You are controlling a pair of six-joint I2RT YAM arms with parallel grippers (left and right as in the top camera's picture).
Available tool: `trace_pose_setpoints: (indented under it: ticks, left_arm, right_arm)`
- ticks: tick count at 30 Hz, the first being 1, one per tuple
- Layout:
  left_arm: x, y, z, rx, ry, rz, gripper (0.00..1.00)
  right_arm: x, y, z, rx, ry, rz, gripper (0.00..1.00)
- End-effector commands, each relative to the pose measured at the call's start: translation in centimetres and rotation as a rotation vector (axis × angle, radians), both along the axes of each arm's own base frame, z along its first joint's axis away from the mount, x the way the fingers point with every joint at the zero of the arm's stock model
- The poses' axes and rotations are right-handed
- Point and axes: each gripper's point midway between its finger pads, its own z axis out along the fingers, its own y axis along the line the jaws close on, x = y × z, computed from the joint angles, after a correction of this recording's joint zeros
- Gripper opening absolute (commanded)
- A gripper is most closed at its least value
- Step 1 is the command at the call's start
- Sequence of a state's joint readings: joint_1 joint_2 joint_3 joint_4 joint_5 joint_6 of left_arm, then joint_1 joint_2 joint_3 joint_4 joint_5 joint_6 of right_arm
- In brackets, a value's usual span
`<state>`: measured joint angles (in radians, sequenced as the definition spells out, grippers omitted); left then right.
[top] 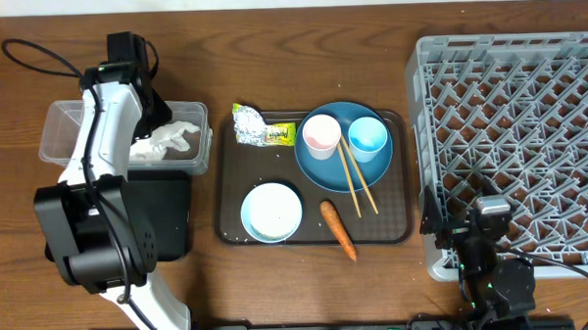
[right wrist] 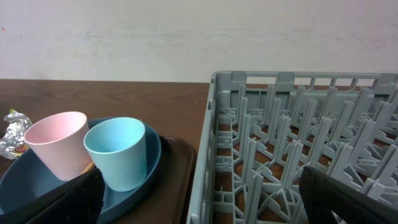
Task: Sort waste into correct bins and load items into the dishwasher rack
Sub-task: 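Carry the tissue left and drop it into the clear bin, then reach the left gripper back to the foil-wrapped snack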
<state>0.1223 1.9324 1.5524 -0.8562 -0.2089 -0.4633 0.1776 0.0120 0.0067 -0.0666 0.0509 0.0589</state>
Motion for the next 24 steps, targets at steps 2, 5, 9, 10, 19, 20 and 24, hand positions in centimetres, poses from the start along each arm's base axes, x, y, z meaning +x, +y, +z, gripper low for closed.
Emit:
trace_pose_setpoints:
  ticks: [2, 5, 9, 10, 19, 20, 24]
  left_arm:
    - [-0.1, -0.7, 4.6, -0.021, -0.115, -0.017, 0.6]
    - [0.0, -3.1, 8.1, -0.138, -0.229, -0.069, 0.6]
    - [-1.3, -8.1, 13.2, -0.329, -0.354, -0.192, 0.64]
    - [-1.7, -8.9, 14.1, -0.348, -0.373, -0.214, 0.65]
    - [-3.9, -14.4, 17.0, -0.427, -0.409, -0.355, 0.97]
    - [-3.9, -15.2, 16.8, -0.431, -0.399, -0.368, 0.92]
    - [-3.9, -17.7, 15.0, -0.421, -0.339, -0.357, 0.77]
  right_arm:
    - [0.0, -0.3, 0.0, -0.011, -0.002, -0.012, 0.99]
    - [0.0, -0.3, 0.0, -0.011, -0.002, -0.012, 0.99]
    - [0.0, -0.3, 0.0, -0.011, -0.002, -0.012, 0.99]
    - [0.0, -0.3, 0.0, -0.011, -0.002, -0.012, 0.99]
    - [0.0, -0.3, 0.0, -0.011, -0.002, -0.012, 0.99]
    - [0.0, -0.3, 0.0, -0.011, -0.002, -0.012, 0.99]
    - [0.0, -0.3, 0.0, -0.011, -0.002, -0.012, 0.99]
